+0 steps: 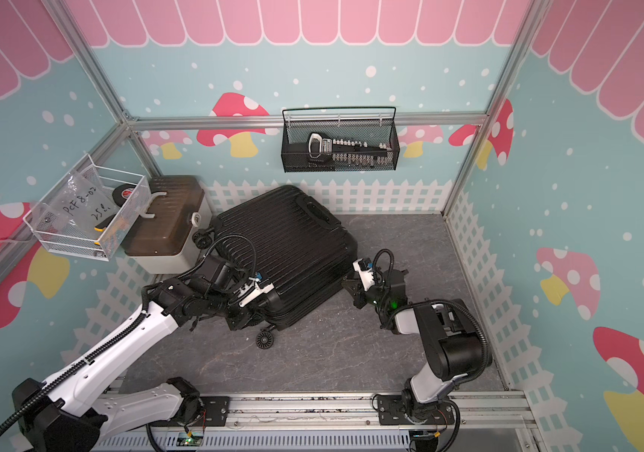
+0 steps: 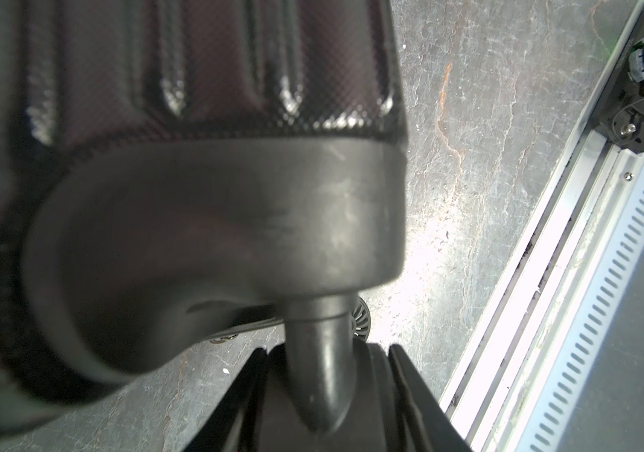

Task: Close the suitcase zippers
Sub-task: Zip the zipper on the suitcase.

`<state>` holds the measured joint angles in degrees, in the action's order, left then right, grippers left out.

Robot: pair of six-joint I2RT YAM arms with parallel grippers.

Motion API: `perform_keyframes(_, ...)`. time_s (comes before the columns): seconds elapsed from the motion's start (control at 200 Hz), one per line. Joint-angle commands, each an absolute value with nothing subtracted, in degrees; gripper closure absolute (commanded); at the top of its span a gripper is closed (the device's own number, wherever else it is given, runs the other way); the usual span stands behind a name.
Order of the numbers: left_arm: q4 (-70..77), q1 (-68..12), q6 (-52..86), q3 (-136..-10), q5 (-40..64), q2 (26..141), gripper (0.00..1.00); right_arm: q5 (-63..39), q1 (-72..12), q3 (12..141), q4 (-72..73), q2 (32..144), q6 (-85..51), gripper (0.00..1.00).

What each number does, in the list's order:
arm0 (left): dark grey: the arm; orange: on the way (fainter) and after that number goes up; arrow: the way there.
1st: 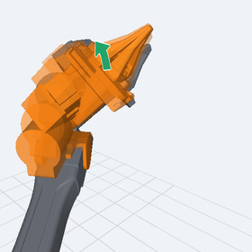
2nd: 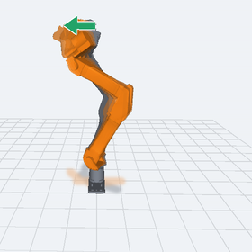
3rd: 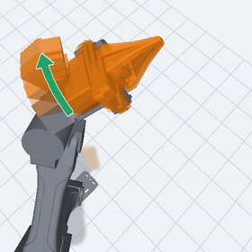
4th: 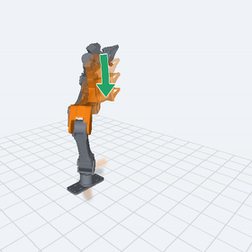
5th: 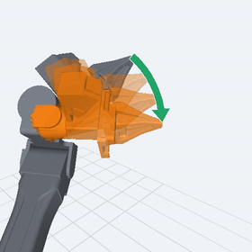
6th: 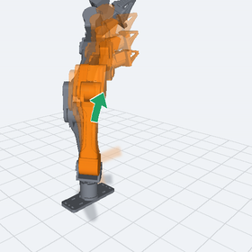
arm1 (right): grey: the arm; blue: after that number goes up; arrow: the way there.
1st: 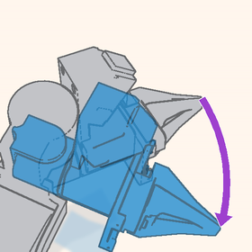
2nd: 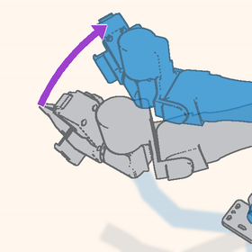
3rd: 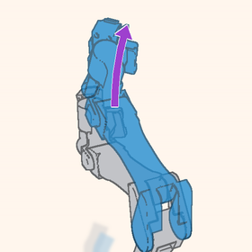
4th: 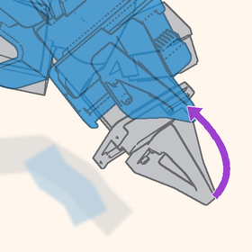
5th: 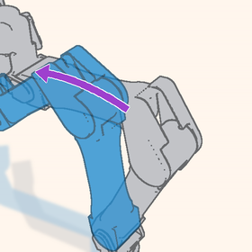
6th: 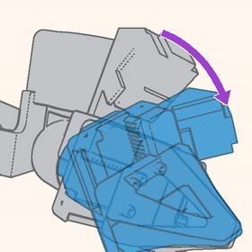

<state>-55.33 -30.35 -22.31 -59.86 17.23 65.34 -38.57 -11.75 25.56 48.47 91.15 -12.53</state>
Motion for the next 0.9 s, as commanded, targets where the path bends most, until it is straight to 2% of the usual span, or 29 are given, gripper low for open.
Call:
perform_keyframes(0.0,-50.4,-31.7,-23.6,-61.2,19.9,63.9,0.69,-39.4,-12.5,24.2,53.2,88.0,-12.8,1.0)
perform_keyframes(0.49,-38.7,-37.1,-8.8,-63.8,10.1,68.8,0.7,-33.2,-23.6,22.0,47.0,79.5,-10.0,1.0)
perform_keyframes(0.891,-29.0,-42.8,-3.2,-64.1,8.0,72.4,0.7,-29.8,-32.0,21.7,45.9,76.6,-10.6,1.0)
